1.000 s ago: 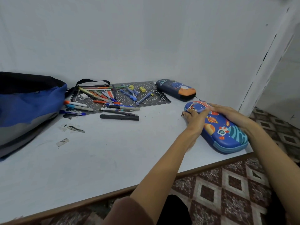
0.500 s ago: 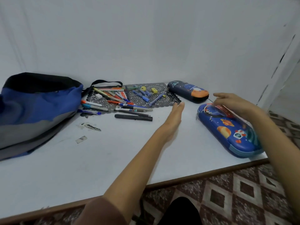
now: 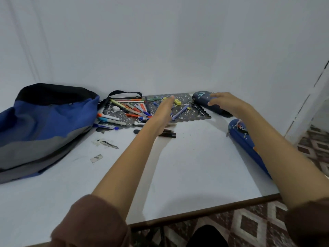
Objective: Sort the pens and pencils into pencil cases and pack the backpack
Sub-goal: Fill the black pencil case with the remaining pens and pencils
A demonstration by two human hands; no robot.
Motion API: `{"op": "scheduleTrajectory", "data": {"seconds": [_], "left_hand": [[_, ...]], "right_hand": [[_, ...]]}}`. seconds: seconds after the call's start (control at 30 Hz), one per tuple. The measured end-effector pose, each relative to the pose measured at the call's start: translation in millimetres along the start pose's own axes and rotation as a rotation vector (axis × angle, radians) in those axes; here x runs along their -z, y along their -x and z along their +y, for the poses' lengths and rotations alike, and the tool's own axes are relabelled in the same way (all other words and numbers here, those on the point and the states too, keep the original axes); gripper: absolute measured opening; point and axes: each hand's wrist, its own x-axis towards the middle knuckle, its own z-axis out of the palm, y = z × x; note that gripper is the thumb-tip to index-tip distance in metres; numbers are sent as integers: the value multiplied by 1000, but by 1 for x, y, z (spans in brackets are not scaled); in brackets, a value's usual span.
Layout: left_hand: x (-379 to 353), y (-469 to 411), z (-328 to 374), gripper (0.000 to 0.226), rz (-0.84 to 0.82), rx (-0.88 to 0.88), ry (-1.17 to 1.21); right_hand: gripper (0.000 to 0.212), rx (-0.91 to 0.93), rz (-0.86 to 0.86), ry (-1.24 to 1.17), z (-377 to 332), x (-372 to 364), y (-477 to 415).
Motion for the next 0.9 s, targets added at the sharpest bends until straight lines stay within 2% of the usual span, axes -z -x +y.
{"op": "scheduleTrajectory", "data": {"seconds": [0.23,0.37,0.5,0.63,0.73,0.8,0.83,0.9], "left_hand": [[-47,-45,4,48,-36,96,60],[-75,-65,-1,30,-58,160,99],[-99,-80,-7,4,-77,201,114],[-119,-95,-11,8,-119,220,159],[-128,-104,-16,15,-139,219,145],[-133,-107,-15,9,-128,211,133],[-134,-108,-15,12,-115,201,119],[-135,-111,-16,32,-81,169,63]], "right_hand": [[49,-84,108,-8,19,26,-36],[55,-175,142,-9,37,44,-61],[37,-203,138,83,47,49,-81],[44,-242,116,157,64,44,-101],[34,-227,171,290,71,40,-107],[35,-227,197,296,72,39,-109],[38,-240,181,282,72,39,-110],[45,-292,107,236,69,37,-109]]}}
